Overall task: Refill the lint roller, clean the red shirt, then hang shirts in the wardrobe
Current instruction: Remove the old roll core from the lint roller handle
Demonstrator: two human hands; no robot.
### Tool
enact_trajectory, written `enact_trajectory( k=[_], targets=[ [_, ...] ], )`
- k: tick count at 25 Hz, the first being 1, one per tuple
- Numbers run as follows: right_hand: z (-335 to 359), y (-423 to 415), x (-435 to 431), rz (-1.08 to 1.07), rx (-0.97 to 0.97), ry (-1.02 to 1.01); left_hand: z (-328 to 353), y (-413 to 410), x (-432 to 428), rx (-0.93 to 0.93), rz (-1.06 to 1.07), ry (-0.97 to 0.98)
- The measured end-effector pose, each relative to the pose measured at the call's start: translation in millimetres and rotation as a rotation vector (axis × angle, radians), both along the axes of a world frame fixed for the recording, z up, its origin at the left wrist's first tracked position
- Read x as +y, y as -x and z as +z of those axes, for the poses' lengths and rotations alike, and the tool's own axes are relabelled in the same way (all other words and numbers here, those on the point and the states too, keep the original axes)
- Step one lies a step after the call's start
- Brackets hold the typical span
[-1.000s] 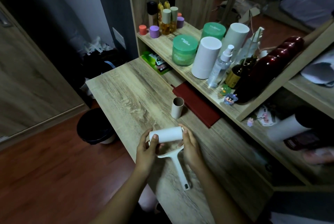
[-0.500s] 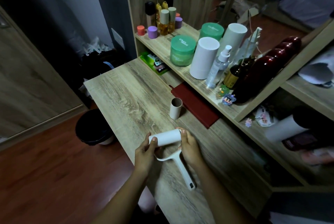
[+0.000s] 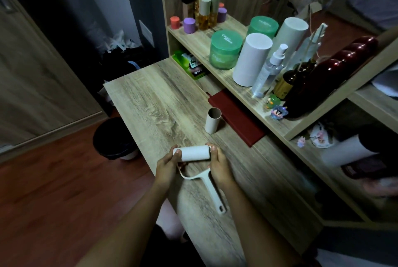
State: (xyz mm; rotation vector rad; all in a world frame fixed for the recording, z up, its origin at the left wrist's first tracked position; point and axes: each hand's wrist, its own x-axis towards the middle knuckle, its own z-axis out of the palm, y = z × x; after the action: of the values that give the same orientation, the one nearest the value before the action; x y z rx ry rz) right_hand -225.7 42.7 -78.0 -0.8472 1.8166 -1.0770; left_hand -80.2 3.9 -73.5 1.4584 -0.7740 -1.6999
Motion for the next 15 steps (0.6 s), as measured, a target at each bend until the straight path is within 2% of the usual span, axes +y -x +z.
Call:
enact_trajectory(
  k=[7, 11, 15],
  targets=[
    [-4.4, 6.4, -2.6, 0.044, -0.001, -0.015, -3.6, 0.9, -2.0, 0.002, -0.022, 0.019],
    [-2.8, 18.8, 0.4, 0.050, -0.016, -0.055, -1.3, -0.3, -3.4, 0.137, 0.109, -0.030],
    [-9.8, 22.0, 4.9, 0.062, 0.162, -0.071, 3.2, 1.8, -2.6, 0.194, 0.162, -0.039]
  ],
)
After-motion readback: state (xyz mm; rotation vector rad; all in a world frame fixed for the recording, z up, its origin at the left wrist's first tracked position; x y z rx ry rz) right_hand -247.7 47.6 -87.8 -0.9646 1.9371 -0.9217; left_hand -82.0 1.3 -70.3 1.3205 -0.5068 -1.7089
